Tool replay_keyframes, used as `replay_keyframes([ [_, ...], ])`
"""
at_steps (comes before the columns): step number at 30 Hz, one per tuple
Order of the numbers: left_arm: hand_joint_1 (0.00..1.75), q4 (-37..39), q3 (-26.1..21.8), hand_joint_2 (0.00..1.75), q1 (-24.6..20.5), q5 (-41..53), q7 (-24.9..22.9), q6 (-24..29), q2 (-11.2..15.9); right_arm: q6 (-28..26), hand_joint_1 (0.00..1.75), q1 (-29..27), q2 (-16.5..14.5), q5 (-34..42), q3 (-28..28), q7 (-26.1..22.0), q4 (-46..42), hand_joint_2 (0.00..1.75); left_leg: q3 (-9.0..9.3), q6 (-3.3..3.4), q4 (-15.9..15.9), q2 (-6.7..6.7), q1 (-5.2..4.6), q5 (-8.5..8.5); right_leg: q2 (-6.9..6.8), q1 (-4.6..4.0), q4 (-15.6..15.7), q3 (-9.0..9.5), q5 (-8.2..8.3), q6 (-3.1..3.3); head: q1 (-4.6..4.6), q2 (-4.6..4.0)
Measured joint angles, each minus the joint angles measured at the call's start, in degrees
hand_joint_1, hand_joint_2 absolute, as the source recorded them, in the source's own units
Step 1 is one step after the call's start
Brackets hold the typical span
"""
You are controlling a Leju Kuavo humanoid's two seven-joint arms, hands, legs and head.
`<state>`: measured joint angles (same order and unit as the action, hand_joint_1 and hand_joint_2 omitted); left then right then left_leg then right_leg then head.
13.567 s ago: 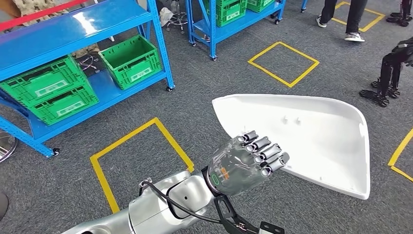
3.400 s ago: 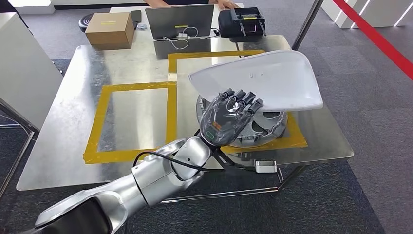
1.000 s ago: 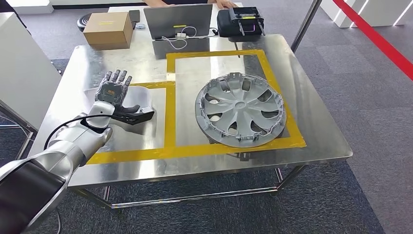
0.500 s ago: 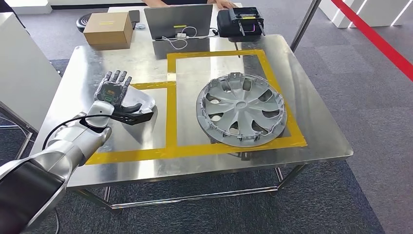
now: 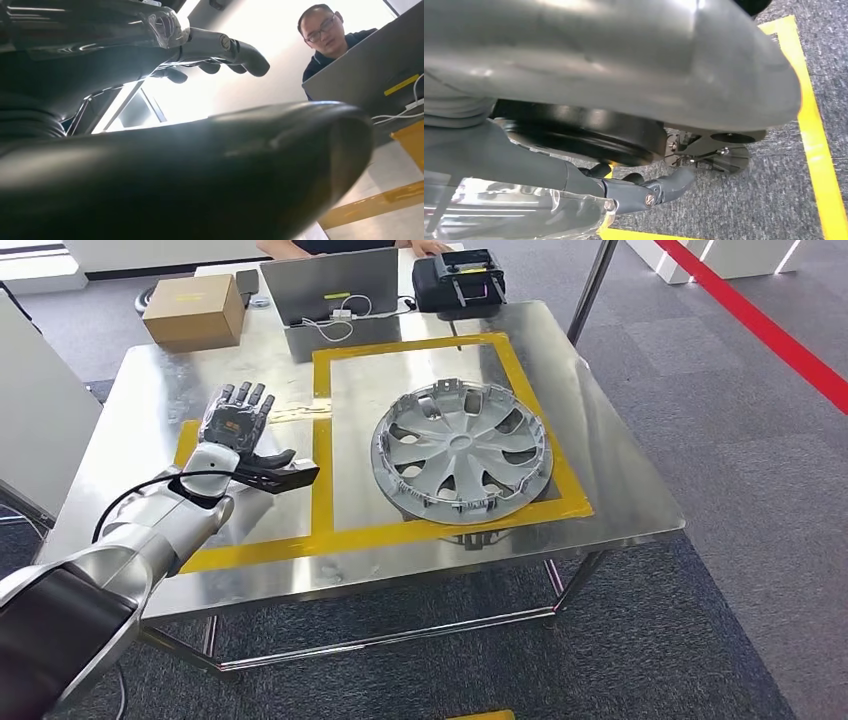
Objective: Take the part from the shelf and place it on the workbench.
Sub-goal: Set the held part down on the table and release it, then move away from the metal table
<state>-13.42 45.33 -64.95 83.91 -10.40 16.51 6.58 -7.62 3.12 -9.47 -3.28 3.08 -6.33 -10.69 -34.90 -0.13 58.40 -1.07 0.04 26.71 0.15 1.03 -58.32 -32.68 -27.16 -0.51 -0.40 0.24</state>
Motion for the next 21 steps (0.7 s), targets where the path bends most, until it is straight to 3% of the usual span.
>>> replay_keyframes([
  [2,0.0,0.0,-0.1,0.0,0.0,0.0,-0.1,-0.2,0.3,0.1,0.0,0.1,0.0,-0.2,0.1,0.0,0.0,0.0,-1.81,-0.59,4.5,0.52,0.16,3.95,-0.03,0.19,0.1,-0.88,0.84,0.83,-0.14,0.0],
  [4,0.0,0.0,-0.2,0.0,0.1,0.0,-0.1,-0.2,0.7,0.2,0.0,0.2,0.0,-0.3,0.1,0.0,0.0,0.0,-4.42,-0.94,12.1,0.76,0.2,8.58,0.0,0.15,0.1,-2.11,1.74,1.13,-0.26,0.0],
  [5,0.0,0.0,-0.2,0.0,0.3,0.0,-0.1,-0.2,0.8,0.2,0.0,0.2,0.0,-0.3,0.1,0.0,0.0,0.0,-5.08,-1.0,14.9,0.78,0.2,9.6,0.01,0.13,0.0,-2.73,2.21,1.13,-0.26,0.0],
  [6,0.0,0.0,-0.3,0.0,0.4,0.0,-0.1,-0.3,0.8,0.3,0.0,0.2,0.0,-0.3,0.1,0.0,0.0,0.0,-4.74,-0.98,15.6,0.78,0.2,9.38,0.01,0.11,0.0,-3.31,2.67,1.07,-0.26,0.0],
  [7,0.0,0.0,-0.3,0.0,0.5,0.0,-0.1,-0.3,0.8,0.3,0.0,0.3,0.0,-0.3,0.1,0.1,0.0,0.0,-3.27,-0.92,14.1,0.78,0.2,8.13,0.03,0.1,0.0,-3.83,3.11,0.96,-0.26,0.0],
  [9,0.0,0.0,-0.5,0.0,0.5,0.0,-0.1,-0.3,0.8,0.3,0.0,0.4,0.0,-0.2,0.1,0.1,0.0,0.0,2.16,-0.69,6.3,0.96,0.17,5.36,0.06,0.05,0.0,-4.66,3.93,0.57,-0.27,0.0],
  [11,0.0,0.0,-0.6,0.0,0.4,0.0,-0.1,-0.4,0.8,0.3,0.0,0.5,0.0,-0.1,0.1,0.2,0.0,0.0,6.37,-0.37,-0.3,1.4,0.02,4.6,0.1,-0.09,0.0,-5.15,4.8,-0.04,-0.22,0.0],
  [12,0.0,0.0,-0.6,0.0,0.3,0.0,-0.1,-0.5,0.8,0.3,0.0,0.5,0.0,-0.1,0.1,0.2,0.0,0.0,7.07,-0.15,-1.7,1.59,-0.1,4.72,0.12,-0.14,0.1,-5.29,5.28,-0.4,-0.27,0.0],
  [14,0.0,0.0,-0.6,0.0,0.3,0.0,-0.1,-0.6,0.7,0.3,0.0,0.4,0.1,-0.1,0.1,0.2,0.0,0.0,6.46,0.67,-1.8,1.51,-0.13,4.06,0.25,-0.1,0.4,-5.48,6.11,-1.13,-0.37,0.0],
  [15,0.0,0.0,-0.6,0.0,0.3,0.0,-0.1,-0.6,0.6,0.3,0.0,0.4,0.2,-0.1,0.1,0.2,0.0,0.0,6.04,1.21,-1.9,1.32,-0.04,3.53,0.32,-0.07,0.1,-5.84,5.59,-1.42,-0.38,0.0],
  [16,0.0,0.0,-0.7,0.0,0.3,0.1,-0.1,-0.7,0.5,0.3,0.0,0.4,0.2,-0.1,0.1,0.2,0.1,0.0,5.5,1.8,-2.0,1.12,0.08,2.91,0.38,-0.07,-1.1,-6.46,4.06,-1.67,-0.28,0.0],
  [19,0.0,0.0,-0.8,0.0,0.4,0.1,-0.1,-0.8,0.3,0.3,0.0,0.3,0.3,-0.1,0.1,0.3,0.1,0.0,3.23,2.65,-2.0,0.77,0.07,0.94,0.38,-0.11,-11.3,-9.5,-4.07,-2.07,-0.13,0.0],
  [20,0.0,0.0,-0.9,0.0,0.5,0.1,-0.1,-0.8,0.3,0.3,0.0,0.3,0.3,-0.1,0.1,0.4,0.1,0.0,2.38,2.67,-2.0,0.7,-0.04,0.28,0.38,-0.12,-14.8,-10.06,-5.47,-2.1,-0.15,0.0],
  [21,0.0,0.0,-1.0,0.0,0.7,0.1,-0.1,-0.8,0.3,0.4,0.0,0.2,0.3,-0.2,0.1,0.5,0.1,0.0,1.56,2.68,-1.9,0.64,-0.14,-0.34,0.38,-0.14,-16.8,-9.85,-5.53,-2.01,-0.14,0.0],
])
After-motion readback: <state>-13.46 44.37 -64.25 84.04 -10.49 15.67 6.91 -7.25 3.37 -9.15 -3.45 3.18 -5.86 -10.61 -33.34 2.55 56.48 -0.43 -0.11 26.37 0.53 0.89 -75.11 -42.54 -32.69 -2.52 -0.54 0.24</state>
